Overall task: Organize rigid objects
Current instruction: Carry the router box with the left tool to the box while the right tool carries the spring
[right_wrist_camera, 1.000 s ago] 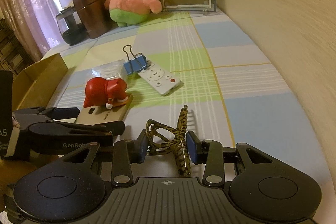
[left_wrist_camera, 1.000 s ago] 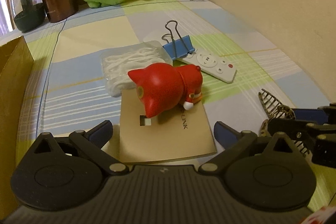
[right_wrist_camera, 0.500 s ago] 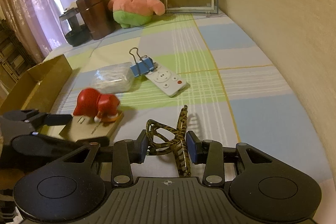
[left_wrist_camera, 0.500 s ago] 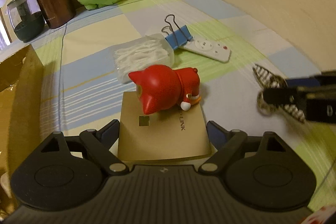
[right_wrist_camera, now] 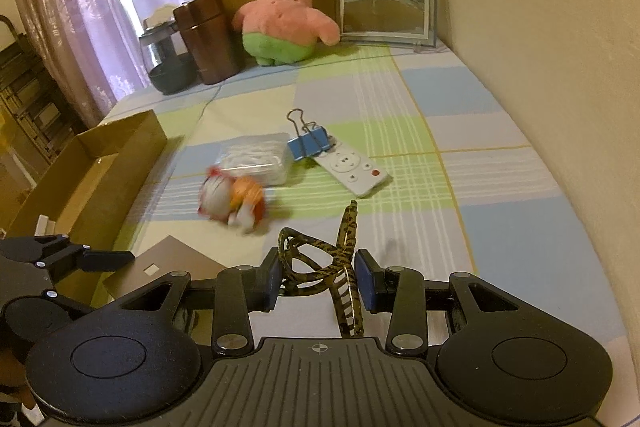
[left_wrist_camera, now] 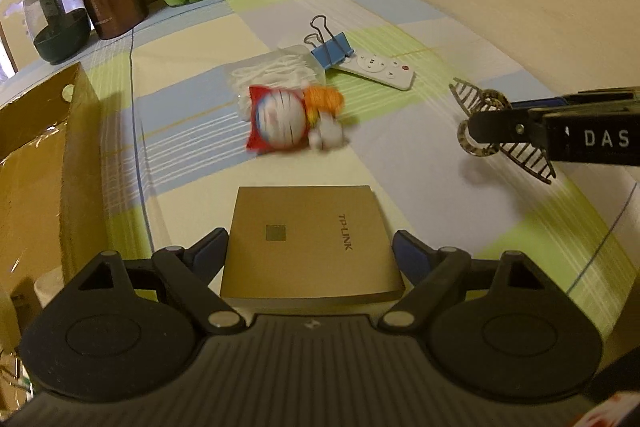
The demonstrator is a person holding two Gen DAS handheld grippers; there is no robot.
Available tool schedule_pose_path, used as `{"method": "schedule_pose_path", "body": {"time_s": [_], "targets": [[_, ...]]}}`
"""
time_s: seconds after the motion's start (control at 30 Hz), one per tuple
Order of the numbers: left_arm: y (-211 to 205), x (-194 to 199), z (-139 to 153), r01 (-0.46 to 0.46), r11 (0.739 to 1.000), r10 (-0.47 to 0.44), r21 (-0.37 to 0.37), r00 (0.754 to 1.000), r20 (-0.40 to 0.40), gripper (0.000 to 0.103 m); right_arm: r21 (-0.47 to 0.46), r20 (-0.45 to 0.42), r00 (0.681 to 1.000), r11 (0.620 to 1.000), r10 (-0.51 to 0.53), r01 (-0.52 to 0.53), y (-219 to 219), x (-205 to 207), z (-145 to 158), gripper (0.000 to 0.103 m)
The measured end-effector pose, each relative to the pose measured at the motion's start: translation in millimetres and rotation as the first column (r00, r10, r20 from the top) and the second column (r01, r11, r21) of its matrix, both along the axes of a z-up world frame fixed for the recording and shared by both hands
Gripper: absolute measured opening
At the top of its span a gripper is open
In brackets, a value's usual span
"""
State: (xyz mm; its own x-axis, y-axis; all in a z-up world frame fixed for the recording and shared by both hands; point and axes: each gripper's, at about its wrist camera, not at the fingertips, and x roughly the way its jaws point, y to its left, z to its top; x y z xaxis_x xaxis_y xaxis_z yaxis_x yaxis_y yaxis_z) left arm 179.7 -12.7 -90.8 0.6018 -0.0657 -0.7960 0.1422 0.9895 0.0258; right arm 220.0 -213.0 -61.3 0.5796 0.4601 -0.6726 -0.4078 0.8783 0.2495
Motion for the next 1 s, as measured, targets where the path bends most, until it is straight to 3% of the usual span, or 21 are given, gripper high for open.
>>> {"method": "schedule_pose_path", "body": {"time_s": [0.57, 1.0], "targets": [[26, -25, 55, -0.026, 0.999, 0.028, -0.019, 0.995, 0.098, 0.085, 0.008, 0.055, 0.997, 0.999, 0.047, -0.048, 20, -19, 40, 0.035], [90, -48, 96, -0.101, 0.995, 0.101, -0.006, 0.983, 0.152, 0.085, 0.013, 0.092, 0.983, 0.987, 0.16, -0.162, 89, -32, 71, 0.036]]}}
